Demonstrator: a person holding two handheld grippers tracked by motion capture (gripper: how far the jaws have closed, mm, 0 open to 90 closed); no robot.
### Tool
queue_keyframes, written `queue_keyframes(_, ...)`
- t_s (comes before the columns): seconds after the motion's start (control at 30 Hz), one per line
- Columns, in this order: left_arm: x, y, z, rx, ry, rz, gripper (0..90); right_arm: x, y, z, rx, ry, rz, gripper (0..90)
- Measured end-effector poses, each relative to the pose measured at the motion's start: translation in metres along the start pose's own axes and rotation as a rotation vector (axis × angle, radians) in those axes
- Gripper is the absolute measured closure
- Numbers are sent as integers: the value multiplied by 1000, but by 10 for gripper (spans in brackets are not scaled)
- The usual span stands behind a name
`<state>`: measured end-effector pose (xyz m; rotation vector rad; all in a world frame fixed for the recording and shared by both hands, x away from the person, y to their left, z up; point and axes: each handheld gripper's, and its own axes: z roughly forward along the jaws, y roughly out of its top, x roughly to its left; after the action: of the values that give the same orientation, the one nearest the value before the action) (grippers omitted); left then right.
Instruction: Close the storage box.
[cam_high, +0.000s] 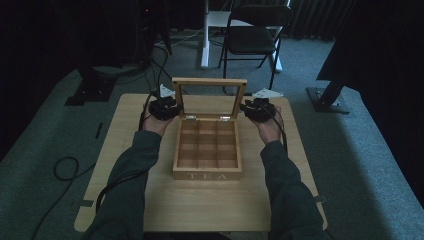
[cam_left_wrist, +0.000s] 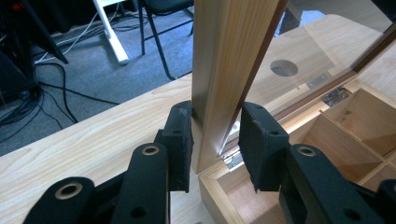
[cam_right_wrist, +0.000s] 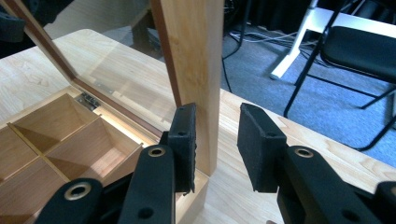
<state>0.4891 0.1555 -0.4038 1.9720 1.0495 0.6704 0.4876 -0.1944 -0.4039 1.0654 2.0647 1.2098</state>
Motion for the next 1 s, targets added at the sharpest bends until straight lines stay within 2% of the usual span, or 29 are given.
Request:
queue_keyframes(0.2,-2,-2,-3,1,3,16,652,8,2,-3,-3,-16,-19,674)
queue_keyframes(0.27,-2,-4,-5,-7,-6,10,652,13,2,-4,0,-27,-42,677)
queue_keyframes(0.43,-3,-6,-9,-12,-10,18,653,14,-1,-9,-6,-29,-40,684)
queue_keyframes(0.57,-5,-8,-13,-15,0,24,669,16,-3,-11,-3,-38,-19,686)
queue_keyframes(0.87,-9,-8,-25,-31,3,42,682,20,-7,-15,-3,-37,-21,688)
queue_keyframes(1.0,-9,-8,-30,-43,-8,47,683,21,-8,-16,-1,-38,-18,690)
